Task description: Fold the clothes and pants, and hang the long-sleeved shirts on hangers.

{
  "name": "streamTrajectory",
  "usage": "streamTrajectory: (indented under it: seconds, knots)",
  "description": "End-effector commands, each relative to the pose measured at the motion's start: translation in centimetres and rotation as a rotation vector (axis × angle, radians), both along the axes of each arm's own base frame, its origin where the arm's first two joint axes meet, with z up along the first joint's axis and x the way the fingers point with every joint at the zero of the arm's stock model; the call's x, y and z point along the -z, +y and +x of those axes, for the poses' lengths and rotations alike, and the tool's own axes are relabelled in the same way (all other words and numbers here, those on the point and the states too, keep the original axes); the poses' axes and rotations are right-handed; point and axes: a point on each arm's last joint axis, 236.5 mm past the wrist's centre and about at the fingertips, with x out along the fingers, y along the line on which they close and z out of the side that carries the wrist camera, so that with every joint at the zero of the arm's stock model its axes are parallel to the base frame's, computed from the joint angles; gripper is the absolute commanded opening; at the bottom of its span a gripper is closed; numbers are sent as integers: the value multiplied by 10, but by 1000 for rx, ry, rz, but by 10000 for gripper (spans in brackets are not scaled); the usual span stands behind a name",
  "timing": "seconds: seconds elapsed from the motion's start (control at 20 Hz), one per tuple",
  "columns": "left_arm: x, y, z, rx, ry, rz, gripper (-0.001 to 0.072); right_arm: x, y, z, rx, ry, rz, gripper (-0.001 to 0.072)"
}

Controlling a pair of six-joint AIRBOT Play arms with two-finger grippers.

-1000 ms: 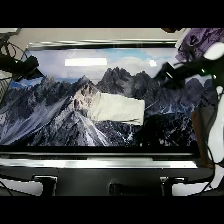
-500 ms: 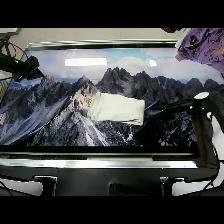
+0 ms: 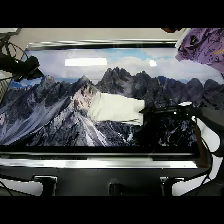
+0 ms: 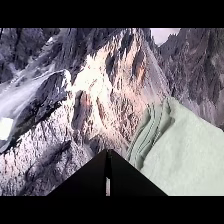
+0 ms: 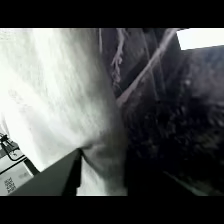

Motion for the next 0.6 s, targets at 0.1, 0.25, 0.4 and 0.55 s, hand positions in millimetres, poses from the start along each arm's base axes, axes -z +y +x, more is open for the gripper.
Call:
streamTrajectory:
  seconds: [0.1, 0.25, 0.4, 0.55]
  knots:
    - [0, -4, 0, 8, 0, 0, 21, -6, 10, 17, 52, -19, 29, 43]
    - [0, -10, 0, 19, 1, 0, 21, -49, -8, 49, 70, -84, 51, 42]
    - [0, -16, -1, 32, 1, 0, 22, -99, -47, 88, 138, -153, 15, 41]
    - [0, -22, -1, 45, 1, 0, 22, -138, -104, 114, 229, -199, -83, 41]
